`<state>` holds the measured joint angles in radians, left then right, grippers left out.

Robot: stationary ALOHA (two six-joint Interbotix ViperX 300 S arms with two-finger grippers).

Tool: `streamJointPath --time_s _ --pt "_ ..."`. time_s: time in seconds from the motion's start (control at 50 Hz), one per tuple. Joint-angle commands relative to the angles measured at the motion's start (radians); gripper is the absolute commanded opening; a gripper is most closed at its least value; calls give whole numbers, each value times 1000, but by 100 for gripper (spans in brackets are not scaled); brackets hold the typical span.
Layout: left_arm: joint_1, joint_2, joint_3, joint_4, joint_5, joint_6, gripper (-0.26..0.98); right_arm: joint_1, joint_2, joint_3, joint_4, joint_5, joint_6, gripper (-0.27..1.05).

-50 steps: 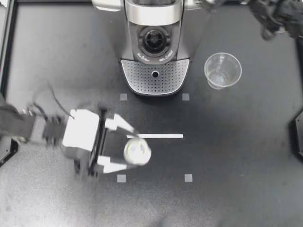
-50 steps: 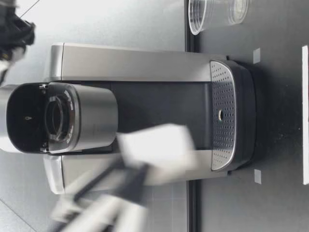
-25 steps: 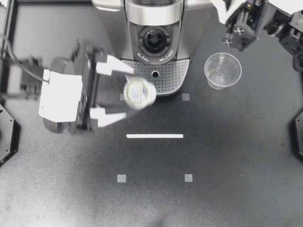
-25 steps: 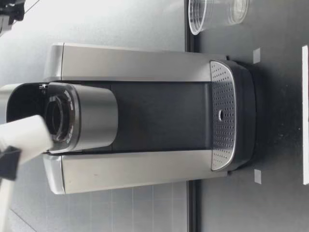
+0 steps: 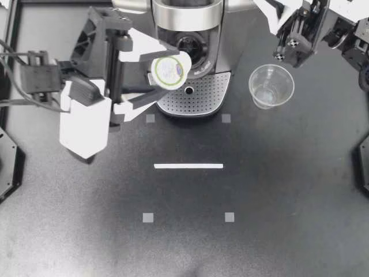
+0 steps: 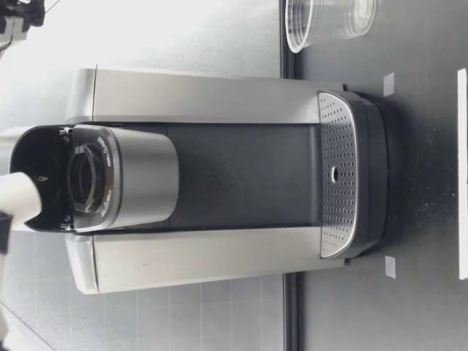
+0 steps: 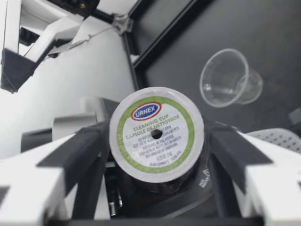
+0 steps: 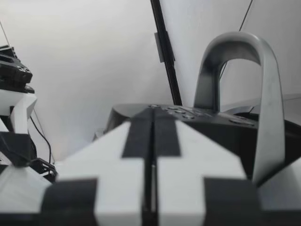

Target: Place the coffee capsule inside the capsule container, then place the cup onto the center of the cup tray, then push the 'Hot Water' and 'Travel Mug' buttons.

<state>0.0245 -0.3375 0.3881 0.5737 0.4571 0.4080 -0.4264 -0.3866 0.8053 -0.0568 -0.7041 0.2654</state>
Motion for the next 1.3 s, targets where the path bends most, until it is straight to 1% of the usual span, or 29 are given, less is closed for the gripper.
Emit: streamJointPath --time_s 0.0,0.18,0.5,0.84,0.94,1.04,1.2,1.28 --pt "5 3 -29 25 -3 -2 51 3 -18 -11 0 -3 -2 8" --pt "9 32 -37 75 -3 -6 51 3 -20 -3 0 -8 -2 8" --pt "58 66 -41 81 -5 -17 51 3 -23 11 0 -26 -2 8" --pt "74 97 -55 83 -11 -31 52 5 -32 23 0 -29 -2 8" --pt "77 98 -55 100 -11 -32 53 3 -32 23 0 -29 -2 8" --pt "75 101 -57 117 -6 -40 58 3 -31 25 0 -29 -2 8" --pt "77 104 -58 133 0 -74 74 3 -31 25 0 -29 0 8" --pt "75 103 -60 150 8 -97 76 5 -31 26 0 -29 2 8"
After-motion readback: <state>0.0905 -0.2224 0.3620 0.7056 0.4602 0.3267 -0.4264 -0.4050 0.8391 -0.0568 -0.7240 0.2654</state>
